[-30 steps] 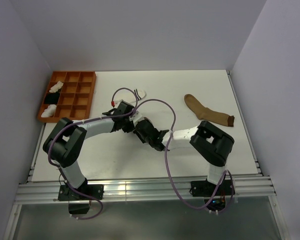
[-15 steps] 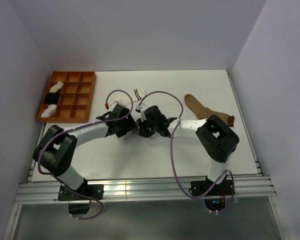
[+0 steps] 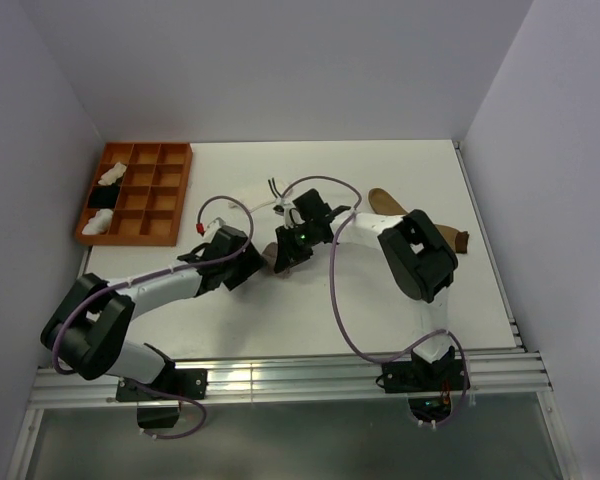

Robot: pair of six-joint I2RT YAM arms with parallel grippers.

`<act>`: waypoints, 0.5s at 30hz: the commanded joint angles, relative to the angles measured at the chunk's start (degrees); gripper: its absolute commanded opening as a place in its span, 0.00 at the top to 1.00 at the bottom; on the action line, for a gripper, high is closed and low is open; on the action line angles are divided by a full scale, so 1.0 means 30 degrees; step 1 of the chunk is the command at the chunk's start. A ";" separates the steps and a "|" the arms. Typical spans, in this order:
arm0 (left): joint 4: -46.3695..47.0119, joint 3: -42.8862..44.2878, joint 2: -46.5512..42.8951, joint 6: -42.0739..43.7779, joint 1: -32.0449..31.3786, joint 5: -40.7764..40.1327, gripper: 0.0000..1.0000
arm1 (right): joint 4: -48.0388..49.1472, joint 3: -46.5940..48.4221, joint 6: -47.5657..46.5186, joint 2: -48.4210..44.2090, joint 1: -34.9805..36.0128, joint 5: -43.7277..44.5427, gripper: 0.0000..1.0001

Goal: Roll the socks
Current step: Roll the sock at the center of the board.

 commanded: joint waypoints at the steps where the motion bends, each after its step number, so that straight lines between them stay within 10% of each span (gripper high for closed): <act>1: 0.1859 -0.0243 -0.0021 -0.0705 -0.0292 0.0165 0.25 | -0.1869 -0.0206 0.1298 0.0893 -0.0436 -0.2206 1.00; 15: 0.3296 -0.0390 0.1530 -0.1584 -0.0439 0.0134 0.31 | -0.0698 -0.0381 0.3936 0.2446 -0.1551 -0.4582 0.99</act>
